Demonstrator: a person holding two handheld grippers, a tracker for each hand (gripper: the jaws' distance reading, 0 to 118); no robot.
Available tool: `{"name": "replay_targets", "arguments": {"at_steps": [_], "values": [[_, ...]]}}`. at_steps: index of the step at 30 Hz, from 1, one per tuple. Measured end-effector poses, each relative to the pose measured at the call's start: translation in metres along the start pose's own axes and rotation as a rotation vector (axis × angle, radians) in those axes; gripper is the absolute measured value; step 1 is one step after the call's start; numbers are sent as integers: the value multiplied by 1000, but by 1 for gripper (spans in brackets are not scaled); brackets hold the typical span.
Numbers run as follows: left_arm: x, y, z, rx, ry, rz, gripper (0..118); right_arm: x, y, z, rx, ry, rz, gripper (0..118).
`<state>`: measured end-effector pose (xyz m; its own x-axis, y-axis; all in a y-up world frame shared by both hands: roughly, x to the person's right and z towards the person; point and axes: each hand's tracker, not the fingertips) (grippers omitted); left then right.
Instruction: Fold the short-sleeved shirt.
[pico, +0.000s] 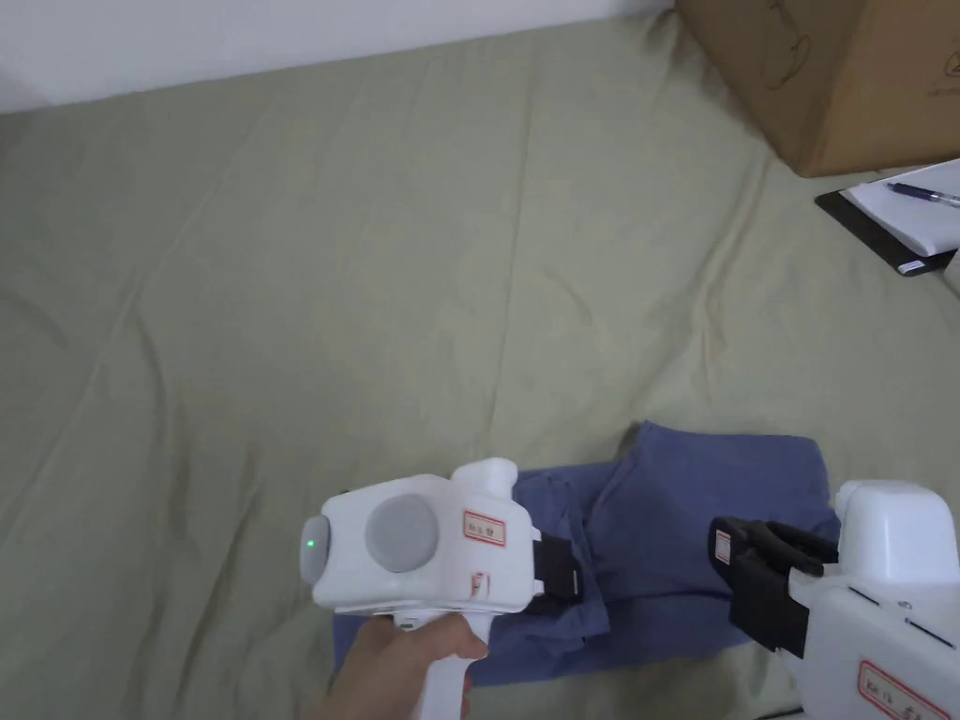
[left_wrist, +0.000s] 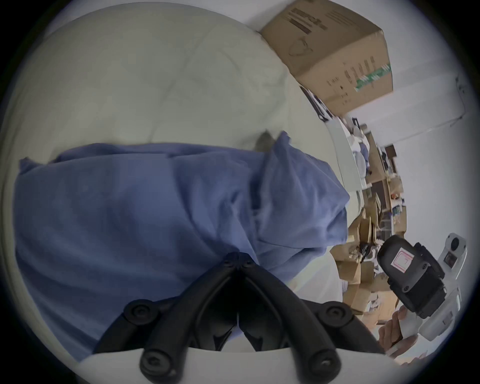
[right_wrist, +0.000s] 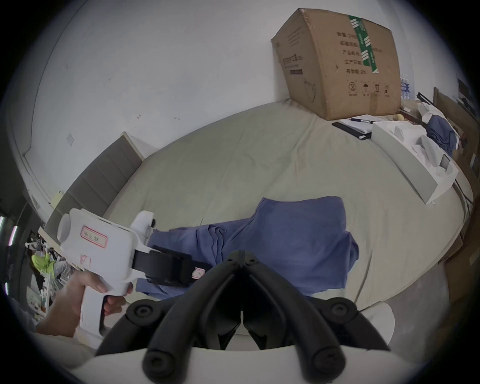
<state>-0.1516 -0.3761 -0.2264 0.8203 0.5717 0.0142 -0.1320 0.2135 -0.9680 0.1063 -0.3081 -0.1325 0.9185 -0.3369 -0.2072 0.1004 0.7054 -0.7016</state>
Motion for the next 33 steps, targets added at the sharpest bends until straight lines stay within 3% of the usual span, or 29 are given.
{"name": "replay_targets", "arguments": {"at_steps": [4, 7, 10, 11, 13, 15, 17, 22, 31, 33], "values": [[18, -1, 3, -4, -116, -47, 0, 0, 2, 4, 30, -27, 15, 0], [17, -6, 24, 31, -110, -71, 0, -2, 5, 7, 37, -30, 20, 0], [-13, -10, 59, 110, -134, -16, 0, -8, 5, 8, 41, -42, 50, 0], [-29, -12, 73, 143, -141, 26, 5, -10, 5, 7, 38, -45, 60, 0], [-71, -17, 100, 190, -160, 115, 34, -12, 5, 4, 30, -39, 59, 0], [-108, -24, 121, 209, -184, 190, 86, -14, 5, 0, 19, -25, 50, 0], [-135, -30, 138, 211, -157, 250, 115, -19, 4, -5, 6, -20, 53, 0], [-181, -38, 148, 214, -123, 286, 115, -39, 8, -15, -27, 15, 92, 0], [-203, -11, 99, 125, -329, 245, 115, -62, 14, -26, -51, 10, 183, 0], [-209, -2, 87, 173, -447, 285, 115, -62, 15, -27, -60, 7, 187, 0]]}}
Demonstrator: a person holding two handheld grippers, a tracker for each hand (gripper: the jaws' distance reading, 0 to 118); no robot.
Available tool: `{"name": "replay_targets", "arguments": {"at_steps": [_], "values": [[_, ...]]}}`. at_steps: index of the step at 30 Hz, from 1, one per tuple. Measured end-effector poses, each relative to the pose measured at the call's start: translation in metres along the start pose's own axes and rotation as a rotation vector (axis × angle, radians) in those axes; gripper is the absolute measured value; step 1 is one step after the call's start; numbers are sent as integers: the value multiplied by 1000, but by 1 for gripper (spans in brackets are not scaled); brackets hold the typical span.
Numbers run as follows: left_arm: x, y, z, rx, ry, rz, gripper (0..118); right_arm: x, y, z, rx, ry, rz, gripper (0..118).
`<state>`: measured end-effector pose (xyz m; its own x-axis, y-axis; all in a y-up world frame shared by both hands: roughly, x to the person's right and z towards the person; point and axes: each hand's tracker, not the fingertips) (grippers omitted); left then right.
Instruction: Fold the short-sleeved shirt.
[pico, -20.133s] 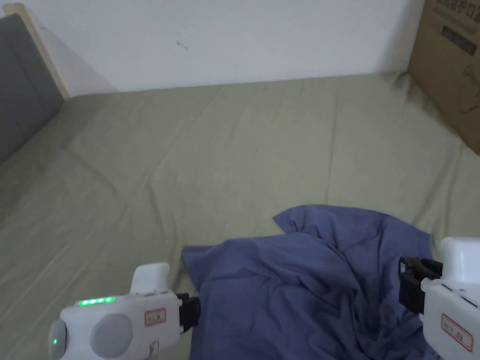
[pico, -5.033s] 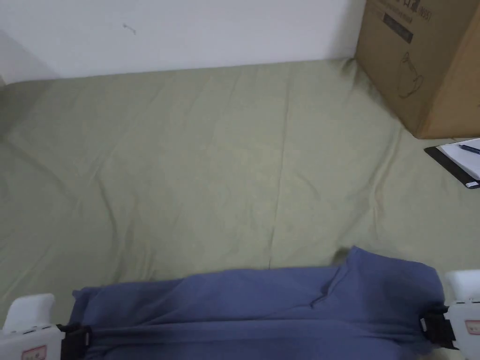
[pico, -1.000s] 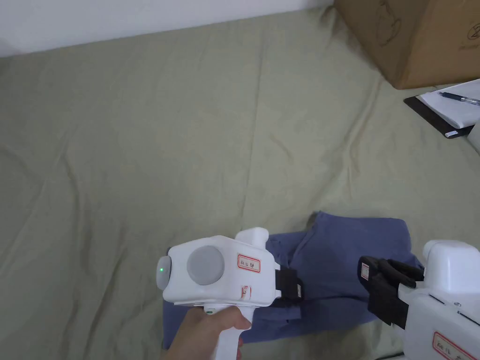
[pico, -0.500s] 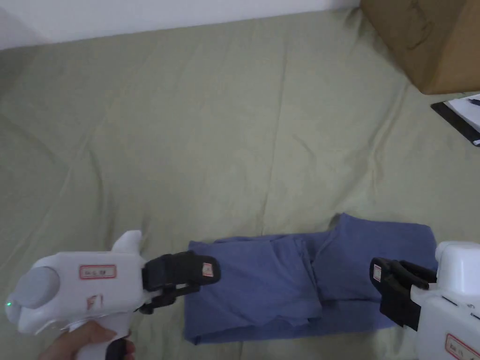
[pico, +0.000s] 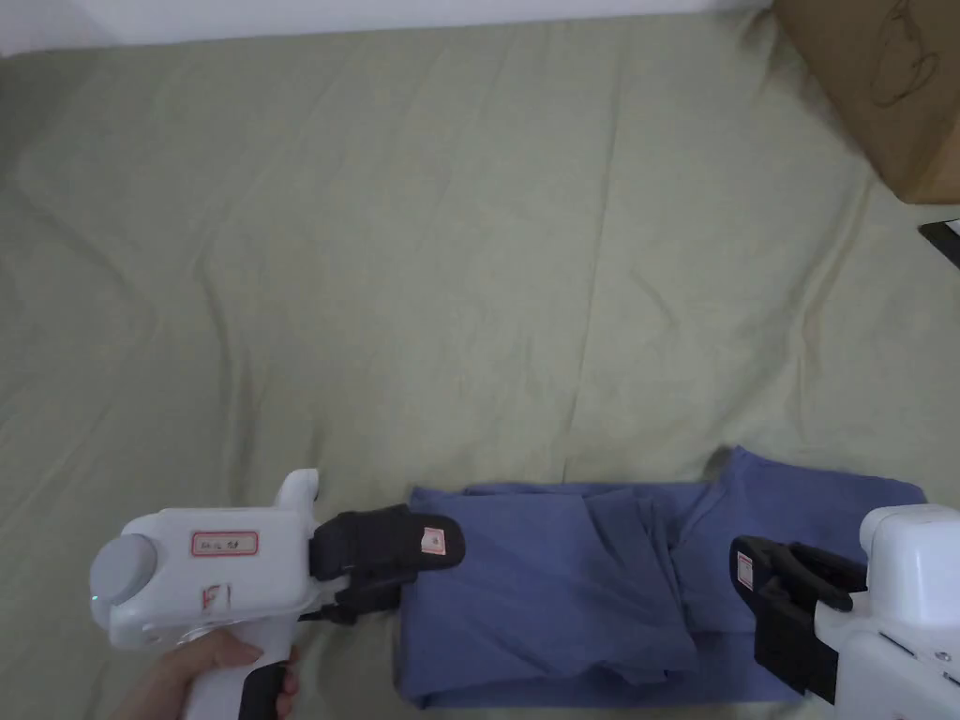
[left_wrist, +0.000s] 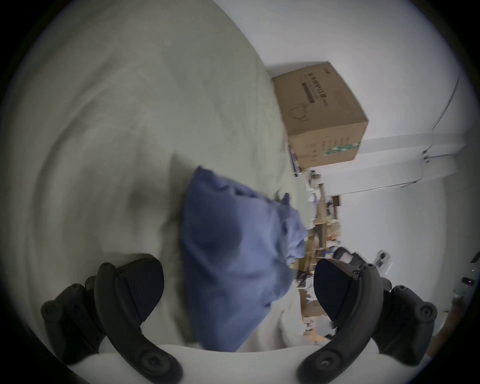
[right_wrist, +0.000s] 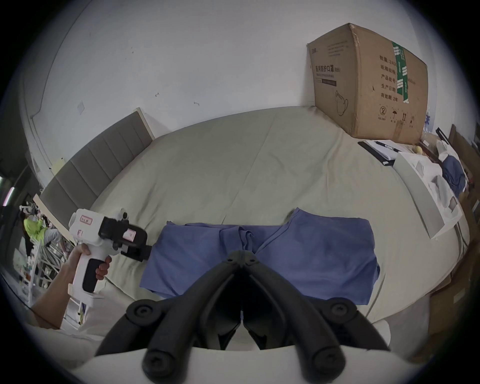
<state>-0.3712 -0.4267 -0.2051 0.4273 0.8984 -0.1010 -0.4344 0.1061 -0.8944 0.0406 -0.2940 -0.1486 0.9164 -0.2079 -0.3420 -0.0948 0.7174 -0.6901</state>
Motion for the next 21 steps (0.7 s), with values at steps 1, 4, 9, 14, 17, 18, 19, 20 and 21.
{"name": "replay_targets", "arguments": {"at_steps": [1, 4, 9, 14, 17, 18, 19, 20, 21], "values": [[-4, 5, -9, -10, -40, 24, 114, 1, 1, -1, -3, 1, -5, 0], [4, 2, -21, -39, 8, 24, 60, 4, 2, -3, -10, 7, -31, 0], [2, 1, -19, -34, 98, 18, 7, 8, 5, -3, -18, -11, -28, 0], [13, 0, -7, -41, 156, -44, 7, 10, 5, -1, -22, -26, -34, 0], [23, 2, 2, -40, 143, -55, 6, 9, 4, -1, -30, -35, -34, 0], [25, 3, 7, -38, 173, -47, 6, 8, 4, -1, -34, -35, -30, 0], [25, 4, 13, -37, 180, -44, 6, 6, 3, 0, -34, -37, -25, 0], [17, 10, 22, -35, 189, -59, 6, 5, 4, 0, -33, -38, -20, 0], [15, 11, 31, -21, 201, -66, 6, 4, 5, 0, -32, -37, -17, 0]]}}
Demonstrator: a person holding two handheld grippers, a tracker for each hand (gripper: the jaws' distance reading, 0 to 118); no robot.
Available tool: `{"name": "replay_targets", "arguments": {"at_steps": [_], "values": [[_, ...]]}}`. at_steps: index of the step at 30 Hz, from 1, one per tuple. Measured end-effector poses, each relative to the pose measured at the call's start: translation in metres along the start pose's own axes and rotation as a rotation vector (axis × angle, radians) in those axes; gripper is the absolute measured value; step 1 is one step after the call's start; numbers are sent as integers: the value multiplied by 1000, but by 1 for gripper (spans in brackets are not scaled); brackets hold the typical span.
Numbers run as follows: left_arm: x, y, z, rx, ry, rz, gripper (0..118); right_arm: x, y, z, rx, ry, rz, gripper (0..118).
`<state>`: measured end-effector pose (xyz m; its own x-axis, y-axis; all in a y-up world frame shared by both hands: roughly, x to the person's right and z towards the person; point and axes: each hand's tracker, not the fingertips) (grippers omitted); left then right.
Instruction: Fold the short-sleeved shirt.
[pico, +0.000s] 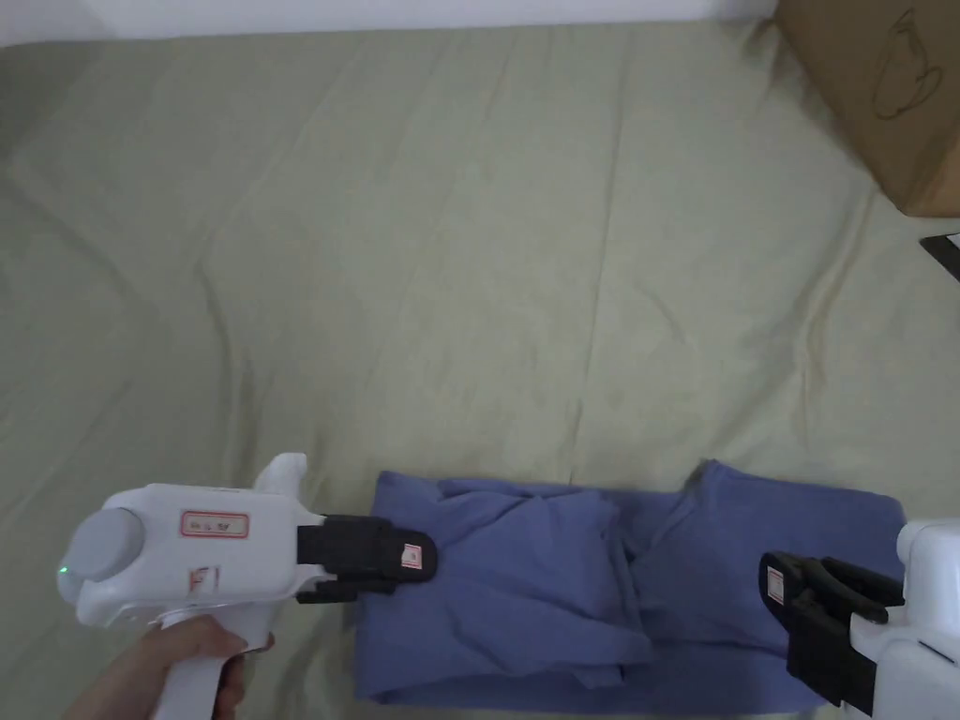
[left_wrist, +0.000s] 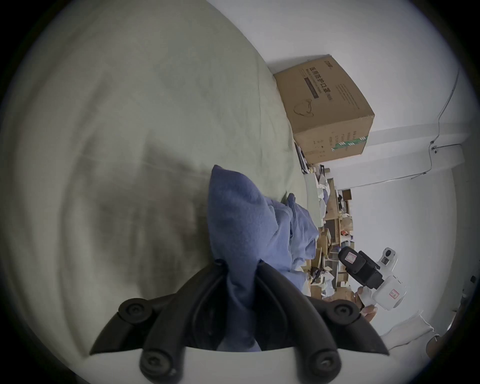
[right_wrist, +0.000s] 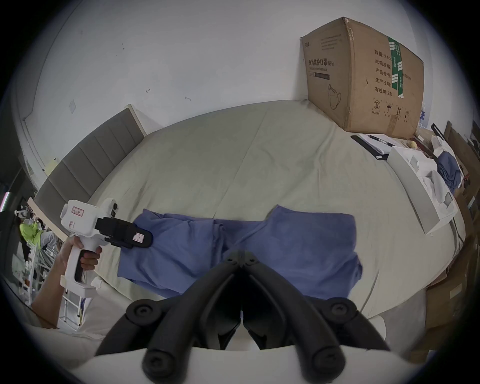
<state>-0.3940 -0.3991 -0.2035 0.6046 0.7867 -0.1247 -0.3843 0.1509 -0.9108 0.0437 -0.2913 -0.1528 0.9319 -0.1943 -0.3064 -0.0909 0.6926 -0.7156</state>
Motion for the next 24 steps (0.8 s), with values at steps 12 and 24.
{"name": "replay_targets", "arguments": {"at_steps": [12, 24], "values": [[-65, 4, 163, 174, 289, 124, 6, 2, 5, 5, 48, 6, -3, 0], [88, -4, 126, 196, 212, 92, 6, 17, 0, 12, 68, 6, -27, 0]]}}
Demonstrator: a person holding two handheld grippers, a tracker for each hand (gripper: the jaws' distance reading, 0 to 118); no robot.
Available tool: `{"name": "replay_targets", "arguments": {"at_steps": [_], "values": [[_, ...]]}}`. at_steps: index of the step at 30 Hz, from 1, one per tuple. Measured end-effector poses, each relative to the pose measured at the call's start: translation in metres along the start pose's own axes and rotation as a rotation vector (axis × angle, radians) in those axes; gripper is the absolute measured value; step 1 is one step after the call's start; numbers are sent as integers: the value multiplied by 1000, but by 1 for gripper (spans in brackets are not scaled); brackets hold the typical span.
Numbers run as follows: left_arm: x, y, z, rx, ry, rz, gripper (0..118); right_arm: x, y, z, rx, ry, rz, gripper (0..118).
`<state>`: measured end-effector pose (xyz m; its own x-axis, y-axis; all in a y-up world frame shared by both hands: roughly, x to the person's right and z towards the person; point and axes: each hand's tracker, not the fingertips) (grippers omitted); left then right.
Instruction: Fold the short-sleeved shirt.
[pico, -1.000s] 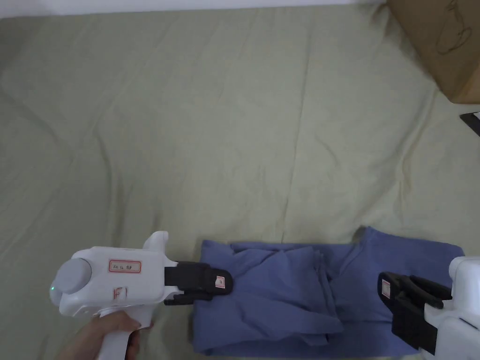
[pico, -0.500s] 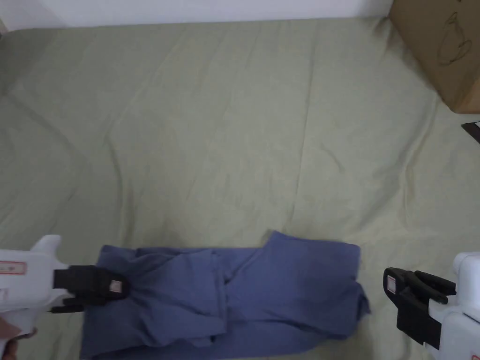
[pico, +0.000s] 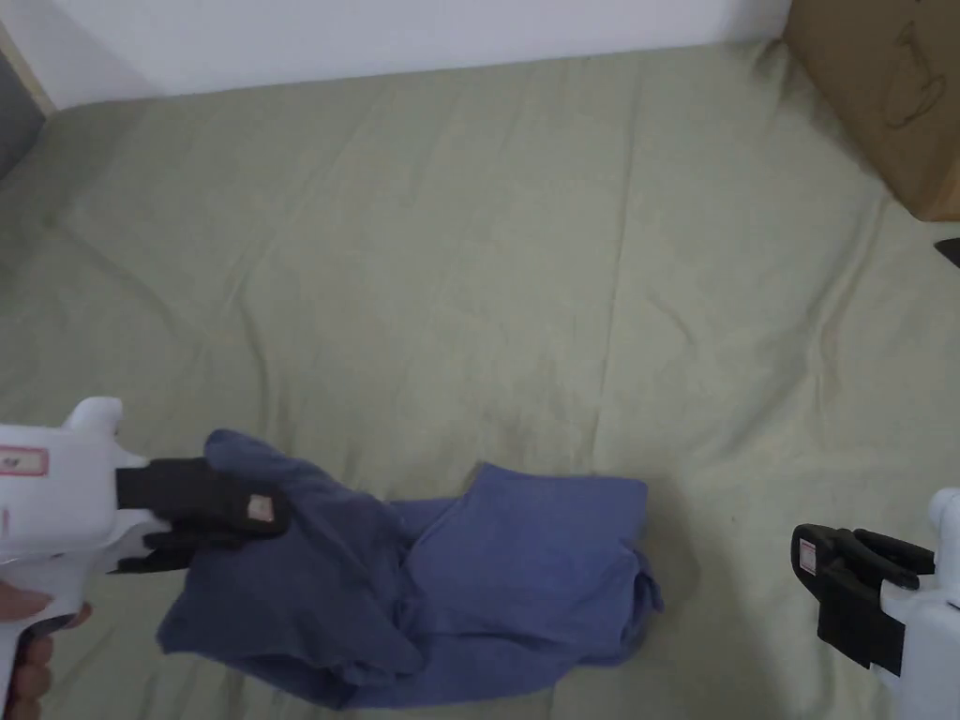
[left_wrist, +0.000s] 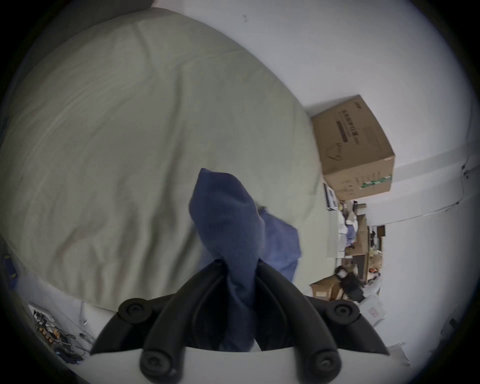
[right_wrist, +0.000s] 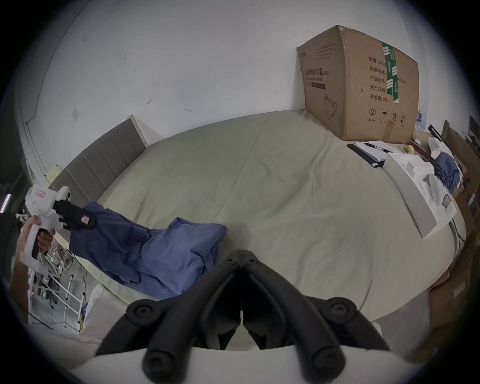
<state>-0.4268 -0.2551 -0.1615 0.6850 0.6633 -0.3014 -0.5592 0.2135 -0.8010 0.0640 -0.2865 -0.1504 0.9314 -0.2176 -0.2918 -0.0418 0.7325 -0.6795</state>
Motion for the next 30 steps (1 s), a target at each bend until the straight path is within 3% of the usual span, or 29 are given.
{"name": "replay_targets", "arguments": {"at_steps": [3, 7, 11, 12, 13, 15, 17, 22, 24, 25, 26, 27, 28, 30], "values": [[30, 2, -35, -78, -63, -88, 6, 9, -4, 2, 2, -6, -31, 0], [77, -14, -104, -220, -25, -192, 6, 23, -11, 6, -3, -19, -67, 0], [98, -27, -161, -296, 5, -169, 9, 36, -18, 14, -6, -47, -92, 0], [101, -29, -170, -303, -6, -186, 15, 39, -19, 16, -7, -53, -99, 0], [103, -31, -175, -309, -15, -206, 29, 43, -20, 19, -8, -60, -104, 0], [103, -32, -176, -302, -42, -208, 84, 48, -22, 22, -9, -78, -114, 0], [106, -35, -167, -287, -77, -210, 115, 54, -24, 24, -14, -87, -126, 0], [88, -30, -124, -182, -101, -190, 116, 60, -27, 19, -23, -95, -147, 0], [81, -35, -112, -183, -64, -151, 114, 59, -27, 15, -26, -92, -146, 0], [73, -38, -109, -173, -49, -134, 106, 58, -27, 14, -28, -90, -147, 0], [67, -42, -106, -152, -37, -132, 73, 57, -27, 12, -27, -84, -148, 0], [60, -41, -107, -122, -6, -134, 30, 56, -27, 11, -28, -75, -147, 0], [54, -45, -109, -97, 18, -114, 0, 54, -27, 10, -29, -70, -144, 0], [42, -52, -117, -108, 43, -64, 0, 51, -27, 9, -33, -58, -133, 0]]}}
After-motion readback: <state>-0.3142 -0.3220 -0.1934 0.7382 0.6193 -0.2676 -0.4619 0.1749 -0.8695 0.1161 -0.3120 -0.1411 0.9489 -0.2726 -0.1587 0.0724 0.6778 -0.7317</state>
